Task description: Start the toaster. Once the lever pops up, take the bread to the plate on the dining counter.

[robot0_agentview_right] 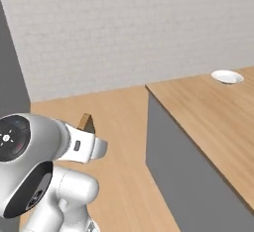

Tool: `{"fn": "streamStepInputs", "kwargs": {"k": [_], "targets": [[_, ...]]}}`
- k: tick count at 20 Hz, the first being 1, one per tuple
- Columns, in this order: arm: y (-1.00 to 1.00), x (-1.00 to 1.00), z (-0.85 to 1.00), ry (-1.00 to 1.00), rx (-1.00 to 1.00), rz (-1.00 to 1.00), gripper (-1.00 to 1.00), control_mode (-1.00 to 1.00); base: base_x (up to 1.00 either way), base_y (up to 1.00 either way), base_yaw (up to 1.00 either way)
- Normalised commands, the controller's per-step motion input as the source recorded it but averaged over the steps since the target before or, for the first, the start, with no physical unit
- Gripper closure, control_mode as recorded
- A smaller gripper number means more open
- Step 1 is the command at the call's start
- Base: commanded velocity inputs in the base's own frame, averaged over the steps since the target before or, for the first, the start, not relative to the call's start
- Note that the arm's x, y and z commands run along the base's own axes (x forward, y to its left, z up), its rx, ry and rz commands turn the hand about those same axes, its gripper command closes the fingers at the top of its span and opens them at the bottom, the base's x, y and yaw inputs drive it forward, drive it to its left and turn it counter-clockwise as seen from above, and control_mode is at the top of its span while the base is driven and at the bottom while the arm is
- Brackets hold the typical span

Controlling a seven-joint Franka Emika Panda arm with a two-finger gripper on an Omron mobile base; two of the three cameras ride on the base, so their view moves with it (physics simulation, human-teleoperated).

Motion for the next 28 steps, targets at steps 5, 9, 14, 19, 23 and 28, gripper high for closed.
{"fn": "streamStepInputs", "kwargs": {"k": [5, 9, 14, 19, 23, 28], "targets": [[0.0, 0.0, 0.0, 0.0, 0.0, 0.0, 1.0, 1.0, 1.0, 0.95, -0.49], [0.0, 0.0, 0.0, 0.0, 0.0, 0.0, 1.0, 1.0, 1.0, 0.96, -0.42], [0.0, 0.0, 0.0, 0.0, 0.0, 0.0, 1.0, 1.0, 1.0, 0.65, -0.2], [0.0, 0.0, 0.0, 0.0, 0.0, 0.0, 1.0, 1.0, 1.0, 0.54, -0.01], [0.0, 0.0, 0.0, 0.0, 0.0, 0.0, 1.0, 1.0, 1.0, 0.26, 0.0], [0.0, 0.0, 0.0, 0.0, 0.0, 0.0, 1.0, 1.0, 1.0, 0.31, -0.11]]}}
